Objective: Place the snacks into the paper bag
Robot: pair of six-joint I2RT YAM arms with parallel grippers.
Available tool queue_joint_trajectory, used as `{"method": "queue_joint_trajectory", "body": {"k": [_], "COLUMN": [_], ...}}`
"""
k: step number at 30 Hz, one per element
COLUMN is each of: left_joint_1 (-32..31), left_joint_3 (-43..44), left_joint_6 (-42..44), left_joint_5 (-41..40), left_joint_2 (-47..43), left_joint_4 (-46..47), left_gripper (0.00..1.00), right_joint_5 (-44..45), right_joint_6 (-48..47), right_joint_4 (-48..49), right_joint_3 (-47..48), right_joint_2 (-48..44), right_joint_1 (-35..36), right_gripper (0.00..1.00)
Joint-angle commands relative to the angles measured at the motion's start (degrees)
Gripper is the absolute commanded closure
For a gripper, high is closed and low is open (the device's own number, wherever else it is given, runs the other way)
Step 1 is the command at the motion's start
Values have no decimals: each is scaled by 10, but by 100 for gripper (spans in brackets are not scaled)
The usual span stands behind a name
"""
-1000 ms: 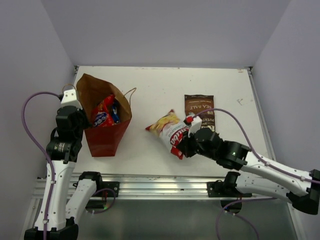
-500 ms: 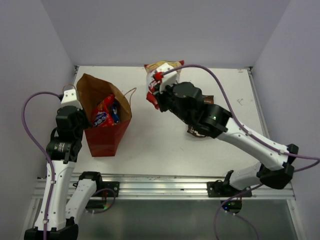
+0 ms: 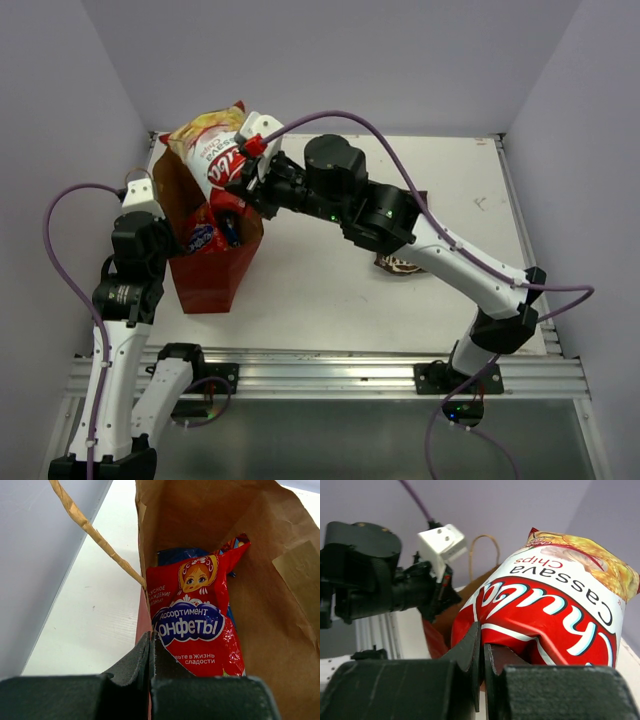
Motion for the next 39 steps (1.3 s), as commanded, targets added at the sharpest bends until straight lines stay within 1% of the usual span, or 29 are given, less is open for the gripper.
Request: {"method": "queue_joint_trajectory", "body": {"k": [1,3,9,12,15,18,19,21,22,23,25,26,27,29,32,33,34,35,36,37,38,39], "left_joint_1": [-2,-2,-2,-2,-2,-2,-2,-2,-2,-2,-2,-2,-2,-2,-2,-2,-2,-2,-2,-2,-2,-2], "left_joint_3": [0,-1,-1,0,-1,-1,-1,-1,-1,-1,-1,-1,-1,-1,-1,-2,-1,-2,-4,-4,-4,-4], "left_joint_6": [6,6,6,6,6,6,6,6,6,6,6,6,6,6,6,6,6,6,6,6,6,6], "left_joint_5": [5,6,5,7,8,8,8,6,7,7,7,6,6,2,1,1,1,2,2,3,3,2], "left_joint_2": [-6,-5,-6,-7,-6,-7,-7,-7,-7,-6,-5,-4,-4,-4,-2,-1,0,1,2,3,4,5], "left_joint_4": [37,37,38,39,40,42,41,40,40,40,40,40,40,39,39,40,40,41,42,44,44,44], "left_gripper": [100,100,100,100,100,100,100,100,100,100,100,100,100,100,100,100,100,100,100,100,100,100], "right_joint_5": [-100,-134,-171,-192,-219,-251,-259,-304,-321,-357,-383,-394,-425,-441,-427,-416,-386,-370,-333,-315,-298,-274], "right_joint_6": [-4,1,12,-3,-26,-40,-42,-45,-44,-43,-33,-29,-16,0,-1,-8,-14,-19,-28,-31,-34,-35], "right_joint_4": [-28,-58,-99,-143,-192,-206,-208,-221,-225,-226,-228,-229,-226,-210,-185,-177,-175,-172,-172,-172,-169,-160], "right_joint_3": [31,31,-8,3,48,93,107,165,186,226,266,305,318,323,290,283,282,281,282,283,283,279], "right_joint_2": [22,40,47,65,91,132,162,193,229,248,288,328,342,363,361,349,345,340,332,328,324,318], "right_joint_1": [1,2,5,5,5,5,5,5,5,4,2,-2,-4,-13,-14,-14,-14,-14,-14,-14,-14,-14], "right_gripper": [100,100,100,100,100,100,100,100,100,100,100,100,100,100,95,84,72,55,22,8,1,1]}}
